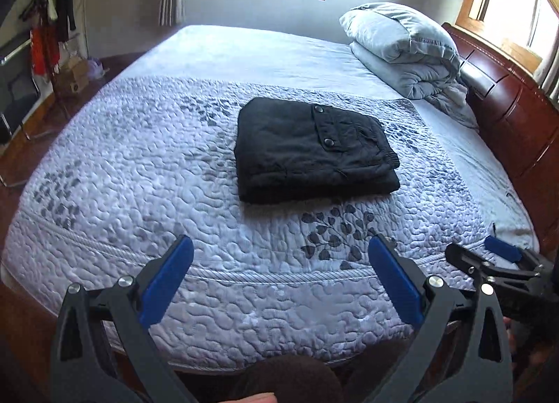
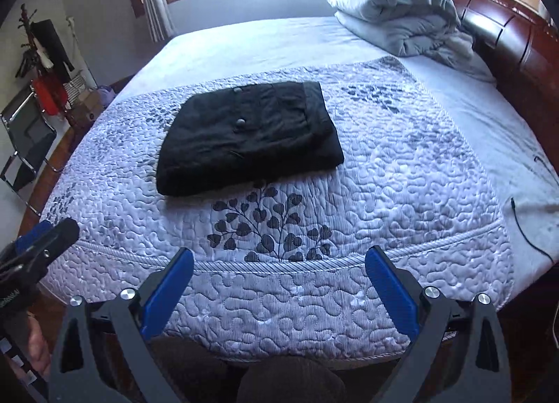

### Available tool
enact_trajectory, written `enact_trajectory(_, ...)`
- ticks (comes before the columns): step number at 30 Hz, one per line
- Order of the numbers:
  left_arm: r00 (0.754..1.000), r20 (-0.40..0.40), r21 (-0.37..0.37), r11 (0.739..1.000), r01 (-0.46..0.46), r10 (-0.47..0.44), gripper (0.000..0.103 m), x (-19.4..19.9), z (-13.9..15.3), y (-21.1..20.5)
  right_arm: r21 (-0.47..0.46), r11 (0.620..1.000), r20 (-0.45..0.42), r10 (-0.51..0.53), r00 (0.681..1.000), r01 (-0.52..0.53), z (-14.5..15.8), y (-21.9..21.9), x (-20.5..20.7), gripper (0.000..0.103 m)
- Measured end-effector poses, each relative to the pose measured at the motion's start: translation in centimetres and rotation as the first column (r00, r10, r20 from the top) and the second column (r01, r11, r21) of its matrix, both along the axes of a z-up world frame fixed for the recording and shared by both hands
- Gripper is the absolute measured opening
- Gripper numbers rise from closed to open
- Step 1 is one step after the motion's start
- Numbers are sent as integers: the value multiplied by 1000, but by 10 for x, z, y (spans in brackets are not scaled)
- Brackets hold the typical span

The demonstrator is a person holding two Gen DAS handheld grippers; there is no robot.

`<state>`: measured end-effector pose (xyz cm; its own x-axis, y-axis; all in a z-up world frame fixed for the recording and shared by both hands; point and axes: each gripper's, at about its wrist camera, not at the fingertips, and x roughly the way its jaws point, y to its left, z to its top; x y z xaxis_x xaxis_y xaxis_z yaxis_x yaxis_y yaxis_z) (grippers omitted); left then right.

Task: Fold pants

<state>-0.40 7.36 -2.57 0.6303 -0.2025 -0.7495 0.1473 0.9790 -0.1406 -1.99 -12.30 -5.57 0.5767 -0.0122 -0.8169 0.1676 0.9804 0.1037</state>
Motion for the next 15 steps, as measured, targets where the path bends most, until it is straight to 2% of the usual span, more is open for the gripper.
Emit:
enact_trajectory(8, 1000, 27, 39, 999, 2, -3, 100, -10, 8, 7, 10, 1000, 33, -10, 999, 10, 18, -3, -12, 99)
enact_trajectory(15, 1000, 27, 16, 1000, -6, 6, 100, -11, 6, 12, 11, 1000, 35, -16, 999, 15, 18, -7, -15, 99)
